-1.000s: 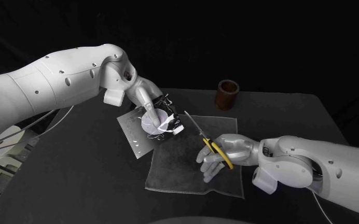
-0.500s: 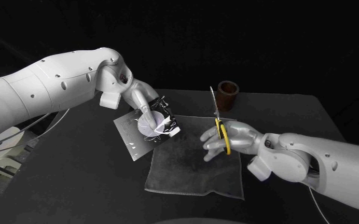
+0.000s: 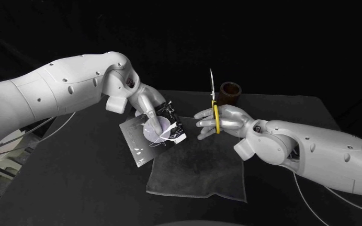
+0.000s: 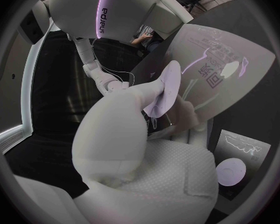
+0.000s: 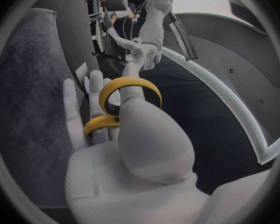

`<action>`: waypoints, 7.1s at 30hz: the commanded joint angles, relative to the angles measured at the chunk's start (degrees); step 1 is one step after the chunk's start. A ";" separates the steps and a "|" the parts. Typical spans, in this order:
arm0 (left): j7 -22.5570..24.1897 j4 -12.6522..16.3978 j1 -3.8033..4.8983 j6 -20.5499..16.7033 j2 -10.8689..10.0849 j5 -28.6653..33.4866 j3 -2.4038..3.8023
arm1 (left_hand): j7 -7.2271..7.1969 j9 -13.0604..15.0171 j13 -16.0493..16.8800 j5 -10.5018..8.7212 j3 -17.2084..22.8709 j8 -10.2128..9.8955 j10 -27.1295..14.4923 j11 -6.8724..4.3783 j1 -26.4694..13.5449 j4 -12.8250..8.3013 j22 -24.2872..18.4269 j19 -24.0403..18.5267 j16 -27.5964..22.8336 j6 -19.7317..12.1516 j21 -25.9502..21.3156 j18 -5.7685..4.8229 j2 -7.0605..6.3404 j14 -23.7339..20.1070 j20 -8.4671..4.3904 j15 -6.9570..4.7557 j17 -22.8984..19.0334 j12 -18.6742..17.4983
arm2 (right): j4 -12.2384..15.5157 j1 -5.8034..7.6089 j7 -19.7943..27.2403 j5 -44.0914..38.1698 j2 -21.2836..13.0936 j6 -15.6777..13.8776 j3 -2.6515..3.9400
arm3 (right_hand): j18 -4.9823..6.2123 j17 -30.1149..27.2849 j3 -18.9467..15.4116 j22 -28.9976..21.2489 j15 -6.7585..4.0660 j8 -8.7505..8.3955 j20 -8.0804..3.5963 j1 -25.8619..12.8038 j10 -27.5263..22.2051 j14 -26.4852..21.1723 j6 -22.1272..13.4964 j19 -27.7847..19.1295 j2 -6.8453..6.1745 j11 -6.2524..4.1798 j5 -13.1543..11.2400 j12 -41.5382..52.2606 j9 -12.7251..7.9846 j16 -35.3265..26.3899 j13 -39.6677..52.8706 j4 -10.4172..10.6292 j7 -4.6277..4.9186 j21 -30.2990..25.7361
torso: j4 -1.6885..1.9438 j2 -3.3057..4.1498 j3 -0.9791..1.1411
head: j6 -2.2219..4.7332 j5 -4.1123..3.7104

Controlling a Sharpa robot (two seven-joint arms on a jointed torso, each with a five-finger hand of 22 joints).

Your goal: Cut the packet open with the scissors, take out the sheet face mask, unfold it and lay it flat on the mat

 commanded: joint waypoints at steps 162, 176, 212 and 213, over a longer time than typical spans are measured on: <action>12.71 -1.26 -5.06 -21.36 0.21 35.42 -1.31 | 3.78 1.32 -1.32 0.21 -18.56 0.76 -17.21 4.29 2.13 15.05 -6.32 -0.50 -4.96 -20.18 -11.54 1.13 -2.28 -5.27 4.34 3.49 0.21 2.01 | 5.37 -0.31 5.91 -2.77 -1.92 -25.49 2.10 | 8.35 44.32 61.08 21.16 -5.75 9.46 -8.14 -23.10 7.45 13.79 3.81 11.79 -5.87 -4.35 -0.08 3.55 8.80 66.94 2.99 -15.65 -3.73 32.20 | -0.04 -0.05 0.04 | 2.49 -1.75; 11.34 -1.51 -5.35 -22.50 -0.11 34.10 -1.32 | 5.53 0.64 -1.29 0.26 -34.35 5.87 -21.08 6.28 -0.96 18.10 -6.20 -3.88 -8.63 -24.06 -15.91 1.13 -1.60 -10.95 6.77 5.81 -2.67 2.54 | 6.04 -0.52 6.72 -2.63 -2.76 -27.05 2.73 | 8.35 44.53 61.44 21.26 -5.78 9.51 -8.17 -23.16 7.52 13.84 3.84 11.82 -6.02 -4.38 -0.08 3.58 8.91 67.08 3.05 -15.65 -3.76 32.33 | -0.04 -0.05 0.08 | 2.73 -1.69; 12.99 -1.28 -6.02 -20.74 -0.75 33.33 -1.33 | 7.18 -2.87 -1.49 0.36 -43.15 10.98 -25.94 8.11 5.23 18.40 -6.16 -7.76 -8.49 -28.43 -17.32 1.10 -3.39 -19.05 8.77 8.01 -10.15 2.66 | 7.00 -1.20 8.57 -2.45 -3.92 -30.96 3.47 | 8.34 44.95 62.08 21.44 -5.83 9.61 -8.22 -23.29 7.68 13.92 3.95 11.86 -6.34 -4.44 -0.08 3.65 9.10 67.35 3.17 -15.64 -3.81 32.58 | -0.05 -0.06 0.03 | 2.98 -2.10; 12.92 -1.26 -6.04 -20.74 -0.69 33.08 -1.33 | 7.19 -3.01 -1.49 0.34 -42.60 11.14 -26.02 8.13 5.86 18.37 -6.16 -7.80 -8.47 -28.52 -17.30 1.10 -3.38 -19.05 8.78 8.02 -10.34 2.70 | 7.04 -1.29 8.69 -2.34 -3.83 -31.15 3.56 | 8.34 44.95 62.08 21.44 -5.83 9.61 -8.22 -23.29 7.68 13.92 3.95 11.86 -6.34 -4.44 -0.08 3.65 9.10 67.35 3.17 -15.64 -3.81 32.58 | -0.07 -0.05 0.04 | 3.04 -2.12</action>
